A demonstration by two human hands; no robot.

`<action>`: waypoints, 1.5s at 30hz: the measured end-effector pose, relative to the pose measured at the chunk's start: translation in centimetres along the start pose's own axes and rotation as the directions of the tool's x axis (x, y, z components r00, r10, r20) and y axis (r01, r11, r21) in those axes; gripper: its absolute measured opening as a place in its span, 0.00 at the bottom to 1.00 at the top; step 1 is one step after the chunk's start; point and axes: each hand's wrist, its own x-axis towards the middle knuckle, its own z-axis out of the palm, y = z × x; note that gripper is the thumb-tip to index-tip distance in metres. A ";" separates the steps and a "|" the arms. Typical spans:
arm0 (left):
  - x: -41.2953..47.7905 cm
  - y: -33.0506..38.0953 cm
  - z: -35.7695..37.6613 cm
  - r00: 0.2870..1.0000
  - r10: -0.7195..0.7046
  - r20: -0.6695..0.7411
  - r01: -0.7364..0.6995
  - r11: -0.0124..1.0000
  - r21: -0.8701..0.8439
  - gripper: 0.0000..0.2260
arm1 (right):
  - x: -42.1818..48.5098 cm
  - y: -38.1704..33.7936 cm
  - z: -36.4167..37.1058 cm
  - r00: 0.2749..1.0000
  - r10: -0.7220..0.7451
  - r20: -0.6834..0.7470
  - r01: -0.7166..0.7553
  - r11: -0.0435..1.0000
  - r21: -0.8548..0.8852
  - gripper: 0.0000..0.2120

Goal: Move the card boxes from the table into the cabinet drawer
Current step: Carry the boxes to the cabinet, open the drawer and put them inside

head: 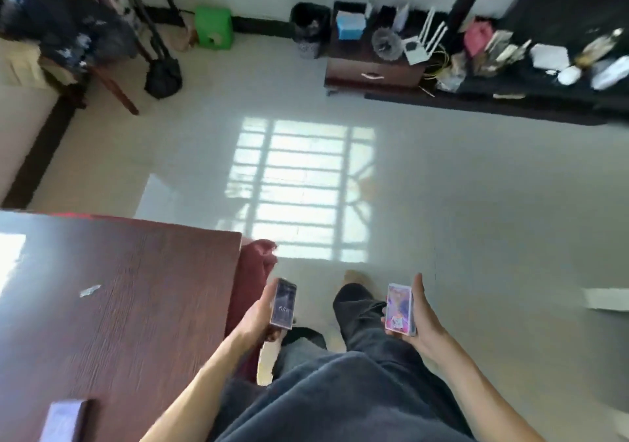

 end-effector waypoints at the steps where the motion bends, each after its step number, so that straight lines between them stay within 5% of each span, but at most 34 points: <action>1: 0.7 1.5 1.2 1.000 0.002 0.019 -0.003 1.000 0.023 0.38 | 0.2 -0.4 -1.1 1.000 -0.011 -0.016 0.011 1.000 0.017 0.46; 9: 5.4 11.6 13.2 0.998 0.036 -0.044 -0.025 0.972 0.233 0.28 | 4.2 -6.3 -10.5 0.995 -0.079 -0.062 0.087 0.989 0.124 0.43; 13: 7.1 15.2 17.2 0.994 0.072 -0.080 -0.029 0.892 0.451 0.33 | 6.4 -10.9 -14.2 0.996 -0.048 -0.074 0.059 0.986 0.158 0.38; 18: 10.0 19.3 19.0 0.999 0.024 -0.036 -0.008 0.924 0.382 0.40 | 8.2 -17.5 -15.9 0.997 -0.063 -0.044 0.068 0.990 0.123 0.37; 23: 13.3 22.9 17.9 0.997 0.021 -0.078 0.007 0.936 0.351 0.27 | 10.9 -23.2 -15.4 0.997 -0.056 -0.059 0.062 0.992 0.114 0.33; 28: 18.6 27.9 15.1 0.991 -0.076 -0.112 0.091 0.986 0.139 0.42 | 14.2 -29.7 -14.0 0.993 -0.036 -0.110 0.048 0.992 0.116 0.28; 32: 21.8 33.0 13.8 0.993 -0.093 -0.070 0.102 0.984 0.144 0.44 | 16.1 -34.6 -12.9 0.990 -0.040 -0.133 0.059 0.988 0.140 0.31; 37: 25.1 41.4 14.2 0.999 -0.033 -0.038 0.040 0.978 0.205 0.30 | 18.4 -40.7 -12.1 0.988 -0.051 -0.144 0.079 0.977 0.199 0.33; 45: 31.6 54.0 16.8 0.999 0.026 -0.024 -0.024 0.994 0.105 0.37 | 23.1 -51.1 -12.6 0.990 -0.089 -0.110 0.113 0.966 0.233 0.34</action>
